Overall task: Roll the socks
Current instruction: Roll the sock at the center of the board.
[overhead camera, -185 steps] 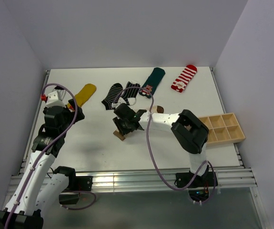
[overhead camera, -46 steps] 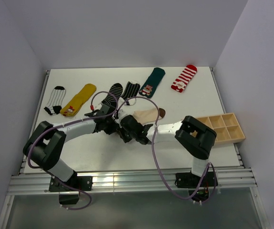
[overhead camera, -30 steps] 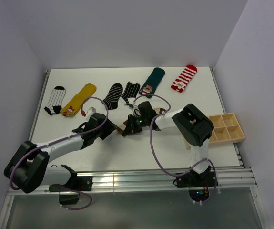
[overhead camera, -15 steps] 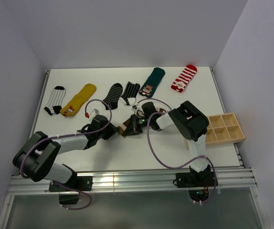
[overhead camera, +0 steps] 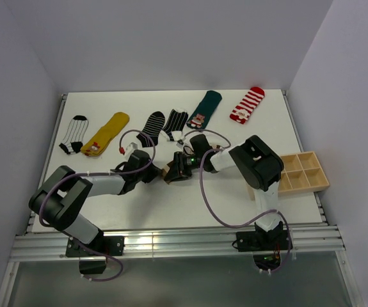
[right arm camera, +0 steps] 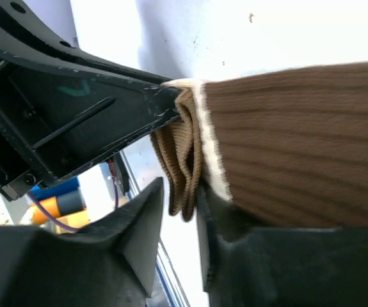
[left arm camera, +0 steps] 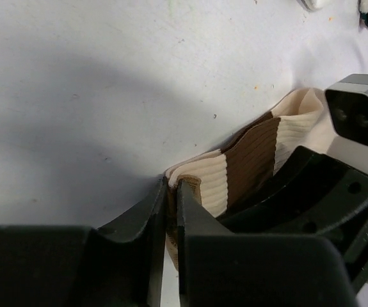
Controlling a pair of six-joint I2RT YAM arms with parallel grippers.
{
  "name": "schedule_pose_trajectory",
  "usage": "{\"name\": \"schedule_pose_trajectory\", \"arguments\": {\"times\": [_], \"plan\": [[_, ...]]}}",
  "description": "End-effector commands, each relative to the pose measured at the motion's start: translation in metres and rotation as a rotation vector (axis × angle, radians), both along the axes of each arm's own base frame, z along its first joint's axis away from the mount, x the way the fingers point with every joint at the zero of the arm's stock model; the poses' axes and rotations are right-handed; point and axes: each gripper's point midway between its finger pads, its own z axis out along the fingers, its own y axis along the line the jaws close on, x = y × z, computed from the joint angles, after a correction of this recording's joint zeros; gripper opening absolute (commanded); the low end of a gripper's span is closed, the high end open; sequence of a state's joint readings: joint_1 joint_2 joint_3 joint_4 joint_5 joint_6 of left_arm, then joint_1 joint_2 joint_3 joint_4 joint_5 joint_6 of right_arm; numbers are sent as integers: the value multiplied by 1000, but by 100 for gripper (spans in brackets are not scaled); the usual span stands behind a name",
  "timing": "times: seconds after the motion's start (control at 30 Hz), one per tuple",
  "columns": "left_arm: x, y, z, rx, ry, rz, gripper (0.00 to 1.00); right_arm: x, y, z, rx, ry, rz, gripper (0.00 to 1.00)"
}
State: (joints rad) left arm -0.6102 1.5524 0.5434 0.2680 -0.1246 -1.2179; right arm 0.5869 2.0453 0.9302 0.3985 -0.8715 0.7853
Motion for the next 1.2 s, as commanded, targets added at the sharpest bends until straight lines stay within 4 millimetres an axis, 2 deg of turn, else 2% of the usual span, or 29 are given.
{"name": "schedule_pose_trajectory", "arguments": {"times": [0.0, 0.07, 0.1, 0.13, 0.17, 0.2, 0.23, 0.27, 0.3, 0.37, 0.4, 0.43, 0.53, 0.57, 0.7, 0.9, 0.97, 1.17], "plan": [[-26, 18, -38, 133, 136, -11, 13, 5, -14, -11, -130, -69, -25, 37], [-26, 19, -37, 155, 149, -13, 10, 10, -18, -2, -178, -158, -29, 41], [-25, 19, -36, 165, 150, -18, 8, 10, -16, 9, -189, -211, -26, 42], [-25, 18, -34, 174, 157, -21, 7, 7, -19, 11, -228, -230, -19, 44], [-23, 19, -32, 181, 155, -21, 7, 17, -25, 9, -299, -318, -43, 45], [-22, 18, -29, 189, 149, -28, 6, 20, -26, 20, -324, -381, -55, 45], [-23, 20, -28, 206, 164, -33, 6, 15, -27, 19, -379, -433, -41, 45], [-22, 21, -26, 220, 164, -37, 6, 24, -34, 19, -449, -496, -89, 45], [-22, 21, -25, 228, 167, -43, 6, 27, -35, 29, -468, -551, -113, 46], [-21, 20, -21, 242, 173, -53, 5, 22, -33, 32, -514, -628, -111, 46], [-21, 19, -20, 246, 175, -59, 4, 27, -38, 37, -553, -676, -146, 45], [-18, 18, -18, 245, 172, -62, 4, 19, -31, 39, -551, -711, -121, 45], [-19, 16, -18, 252, 189, -74, 4, 21, -27, 47, -583, -810, -137, 40], [-19, 15, -18, 250, 190, -76, 4, 14, -19, 48, -574, -825, -117, 39], [-18, 13, -17, 245, 193, -82, 4, 12, -4, 40, -561, -824, -93, 38], [-18, 12, -15, 243, 191, -83, 4, 12, 3, 26, -558, -797, -75, 34], [-18, 11, -16, 238, 192, -85, 4, 11, 5, 22, -553, -784, -68, 30], [-18, 12, -18, 243, 196, -83, 4, 10, 6, 22, -537, -772, -68, 27]]}}
